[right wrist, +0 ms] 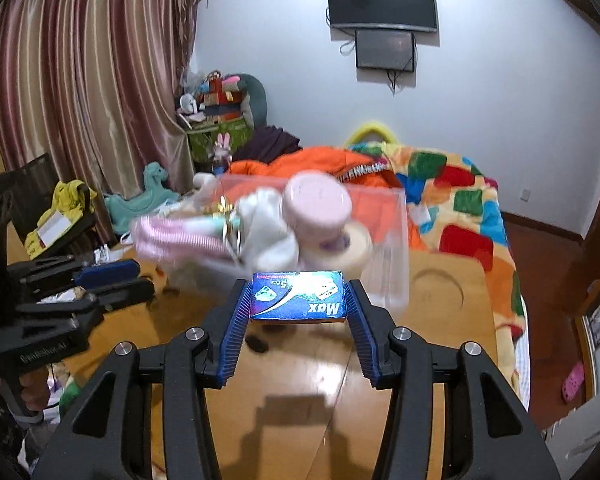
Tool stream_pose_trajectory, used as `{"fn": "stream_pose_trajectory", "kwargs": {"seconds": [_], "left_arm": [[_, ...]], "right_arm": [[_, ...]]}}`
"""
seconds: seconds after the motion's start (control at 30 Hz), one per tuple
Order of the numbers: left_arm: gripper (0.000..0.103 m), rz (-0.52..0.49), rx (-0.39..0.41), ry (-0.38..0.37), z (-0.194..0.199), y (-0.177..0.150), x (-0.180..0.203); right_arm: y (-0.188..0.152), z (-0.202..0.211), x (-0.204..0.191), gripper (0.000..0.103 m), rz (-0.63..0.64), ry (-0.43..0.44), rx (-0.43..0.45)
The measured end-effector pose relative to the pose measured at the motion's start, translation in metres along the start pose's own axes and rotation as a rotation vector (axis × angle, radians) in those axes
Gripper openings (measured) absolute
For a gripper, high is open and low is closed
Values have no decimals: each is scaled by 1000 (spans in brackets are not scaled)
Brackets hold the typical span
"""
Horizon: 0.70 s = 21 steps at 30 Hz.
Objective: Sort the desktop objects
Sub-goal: 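Carry the blue card with the right tool over the clear box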
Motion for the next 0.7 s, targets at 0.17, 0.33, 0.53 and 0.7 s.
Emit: {"fn": "stream_pose_trajectory", "kwargs": {"seconds": [0.17, 0.33, 0.53, 0.7], "left_arm": [[31, 22, 86, -7, 8, 35, -13], [31, 23, 116, 15, 3, 52, -27], [31, 15, 64, 31, -28, 55, -42], [39, 45, 8, 7, -49, 50, -50]], "right_arm": [[28, -14, -11, 44, 21, 31, 35], [41, -45, -33, 44, 46, 81, 19], [57, -86, -51, 44, 86, 106, -9], [67, -107, -49, 44, 118, 82, -39]]}}
Point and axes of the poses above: each gripper's, at about its wrist camera, not at the fingertips, and z roughly against the way its jaws point, x to its right, y to its top, the point moved 9 cm from there along -z, roughly the way its jaws point
